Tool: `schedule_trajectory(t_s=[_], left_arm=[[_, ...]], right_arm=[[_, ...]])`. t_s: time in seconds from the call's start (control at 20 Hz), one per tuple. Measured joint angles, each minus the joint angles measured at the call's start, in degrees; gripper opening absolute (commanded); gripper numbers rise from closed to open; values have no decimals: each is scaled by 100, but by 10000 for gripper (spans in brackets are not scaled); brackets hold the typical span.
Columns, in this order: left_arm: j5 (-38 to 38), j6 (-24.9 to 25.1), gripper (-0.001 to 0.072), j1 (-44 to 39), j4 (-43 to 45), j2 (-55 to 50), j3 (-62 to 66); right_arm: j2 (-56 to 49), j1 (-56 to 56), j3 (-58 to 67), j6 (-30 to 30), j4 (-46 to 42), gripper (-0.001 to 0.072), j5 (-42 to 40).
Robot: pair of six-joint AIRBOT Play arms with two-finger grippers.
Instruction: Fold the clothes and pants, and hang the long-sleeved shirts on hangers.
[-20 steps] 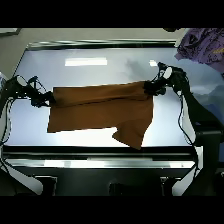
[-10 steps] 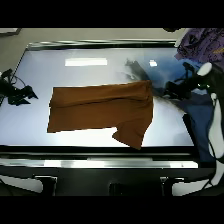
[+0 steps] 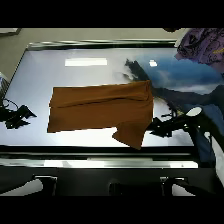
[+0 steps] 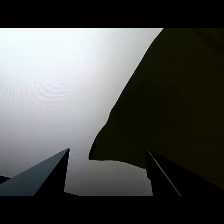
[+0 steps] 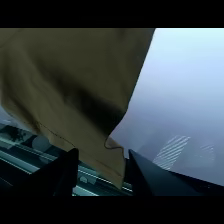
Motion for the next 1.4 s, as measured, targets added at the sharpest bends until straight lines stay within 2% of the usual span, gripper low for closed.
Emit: schedule_trajectory(t_s=[0.1, 0.3, 0.35, 0.4, 0.85, 1.25, 1.35, 1.4], left_arm=[[52, 0, 542, 24, -66, 103, -192], [116, 4, 542, 39, -142, 186, -350], [118, 44, 542, 44, -168, 192, -376], [118, 120, 542, 68, -219, 201, -411], [367, 1115, 534, 778, -990, 118, -1530], [570, 1611, 515, 636, -1598, -332, -1808], [636, 1655, 415, 516, -1687, -444, -1814], [710, 1665, 295, 437, -1727, -509, -1818]], right_arm=[[55, 299, -247, 9, 127, 366, -295], [94, 647, -437, 208, 302, 203, -953], [98, 684, -457, 223, 358, 75, -1088], [101, 706, -470, 264, 402, 24, -1193], [223, 765, -501, 310, 570, 22, -1353], [293, 767, -501, 304, 588, 22, -1222], [337, 765, -501, 302, 588, 21, -1200], [367, 767, -501, 295, 588, 21, -1193]])
